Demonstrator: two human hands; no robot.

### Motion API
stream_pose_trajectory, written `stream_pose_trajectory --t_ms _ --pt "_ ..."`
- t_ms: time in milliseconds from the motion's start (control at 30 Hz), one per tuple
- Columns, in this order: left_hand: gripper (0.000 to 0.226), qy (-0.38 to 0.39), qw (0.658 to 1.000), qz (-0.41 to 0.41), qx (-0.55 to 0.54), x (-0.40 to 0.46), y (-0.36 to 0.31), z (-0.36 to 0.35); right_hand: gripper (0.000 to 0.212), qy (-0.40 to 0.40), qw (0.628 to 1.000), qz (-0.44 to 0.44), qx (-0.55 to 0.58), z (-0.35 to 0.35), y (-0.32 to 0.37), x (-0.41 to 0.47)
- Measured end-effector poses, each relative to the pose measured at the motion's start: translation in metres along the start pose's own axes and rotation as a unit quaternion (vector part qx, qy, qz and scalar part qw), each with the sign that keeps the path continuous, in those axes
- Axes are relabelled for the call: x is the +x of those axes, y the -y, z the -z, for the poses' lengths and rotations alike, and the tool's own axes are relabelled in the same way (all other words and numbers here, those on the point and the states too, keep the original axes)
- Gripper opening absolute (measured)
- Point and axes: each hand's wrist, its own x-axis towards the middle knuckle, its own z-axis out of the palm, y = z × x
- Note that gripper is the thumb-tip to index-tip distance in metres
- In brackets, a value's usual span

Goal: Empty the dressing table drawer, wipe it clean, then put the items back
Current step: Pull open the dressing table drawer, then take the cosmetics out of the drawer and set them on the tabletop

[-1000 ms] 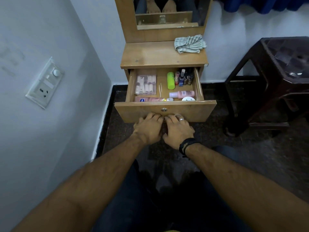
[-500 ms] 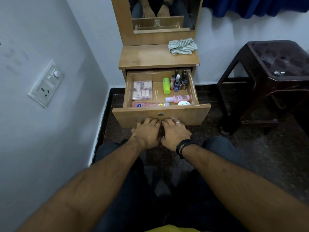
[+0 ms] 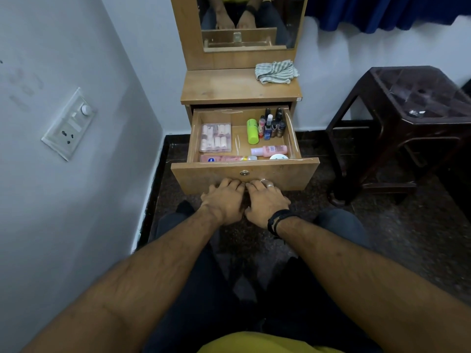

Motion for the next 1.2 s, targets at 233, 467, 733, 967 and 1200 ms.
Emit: stream_pose_trajectory --t_ms 233,467,733,967,1200 --pt "0.057 -0.036 0.999 -0.012 0.009 -0.019 -0.010 0.019 0.060 -0.014 1.000 0.027 0.006 0.028 0.003 -0.019" --pt "0.035 -0.135 0.990 -0.030 -0.005 -0.027 -0.008 0.087 0.037 -0.098 0.994 0.040 0.029 0.089 0.022 -0.021" --pt "0.031 -0.175 0.980 -0.026 -0.092 0.019 0.024 0.135 0.037 -0.111 0.991 0.045 0.061 0.146 0.034 0.034" --pt "0.030 -0.120 0.982 0.052 -0.139 0.081 0.055 0.119 0.034 -0.015 0.993 0.012 0.114 0.138 0.043 0.110" --pt "0.026 -0.055 0.985 0.107 -0.125 0.120 0.076 0.106 0.028 0.062 0.991 -0.011 0.117 0.116 0.049 0.165"
